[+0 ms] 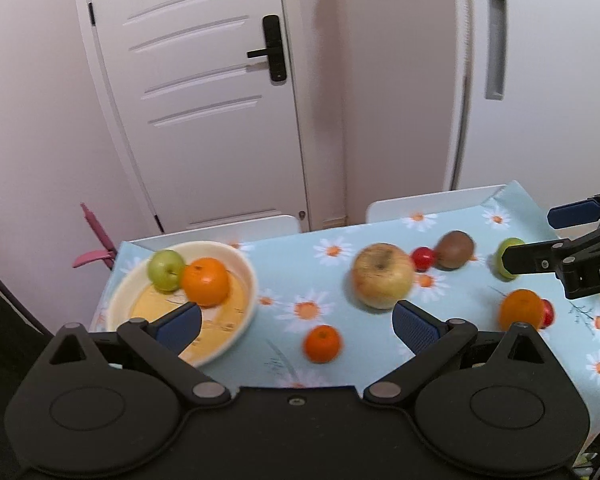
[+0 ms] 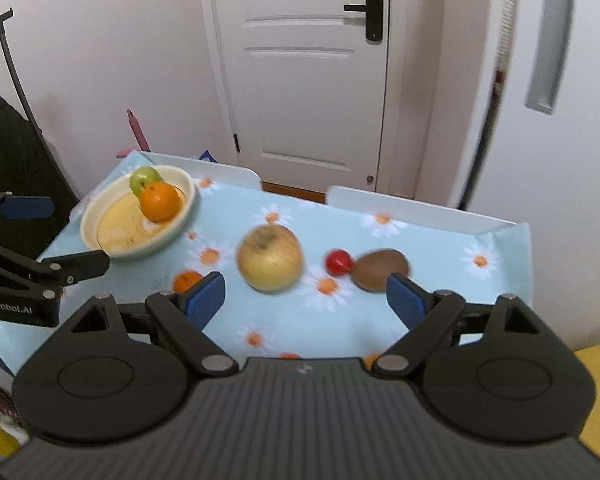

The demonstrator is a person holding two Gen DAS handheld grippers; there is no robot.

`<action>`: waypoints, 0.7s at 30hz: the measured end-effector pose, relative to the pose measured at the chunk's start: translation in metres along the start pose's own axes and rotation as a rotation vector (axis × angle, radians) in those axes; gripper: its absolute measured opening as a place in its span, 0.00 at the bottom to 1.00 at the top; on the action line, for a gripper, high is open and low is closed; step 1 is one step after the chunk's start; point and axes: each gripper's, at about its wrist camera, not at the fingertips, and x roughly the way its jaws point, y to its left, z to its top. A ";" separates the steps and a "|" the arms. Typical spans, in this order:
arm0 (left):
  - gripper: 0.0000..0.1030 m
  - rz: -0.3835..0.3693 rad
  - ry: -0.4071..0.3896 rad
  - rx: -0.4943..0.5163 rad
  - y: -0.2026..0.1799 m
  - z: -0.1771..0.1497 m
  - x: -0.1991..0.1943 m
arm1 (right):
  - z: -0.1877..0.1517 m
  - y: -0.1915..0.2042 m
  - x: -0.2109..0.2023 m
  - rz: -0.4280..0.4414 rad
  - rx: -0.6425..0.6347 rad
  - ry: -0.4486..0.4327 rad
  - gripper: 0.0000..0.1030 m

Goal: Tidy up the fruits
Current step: 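Withdraw both tools from the bowl back over the loose fruits, then grasp a tangerine with the left tool while the right tool grasps an orange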

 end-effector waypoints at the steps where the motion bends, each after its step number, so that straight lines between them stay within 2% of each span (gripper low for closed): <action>1: 1.00 -0.002 -0.004 0.002 -0.008 -0.002 0.001 | -0.005 -0.007 -0.001 0.001 -0.006 0.004 0.99; 7: 1.00 -0.039 -0.029 0.047 -0.052 -0.018 0.008 | -0.031 -0.042 0.005 0.024 -0.050 0.015 0.98; 11: 0.98 -0.091 -0.027 0.089 -0.081 -0.030 0.027 | -0.046 -0.061 0.013 0.048 -0.085 0.019 0.97; 18: 0.85 -0.159 0.004 0.169 -0.120 -0.046 0.066 | -0.064 -0.079 0.031 0.099 -0.137 0.020 0.96; 21: 0.75 -0.175 0.024 0.198 -0.131 -0.052 0.080 | -0.069 -0.083 0.037 0.116 -0.152 0.028 0.95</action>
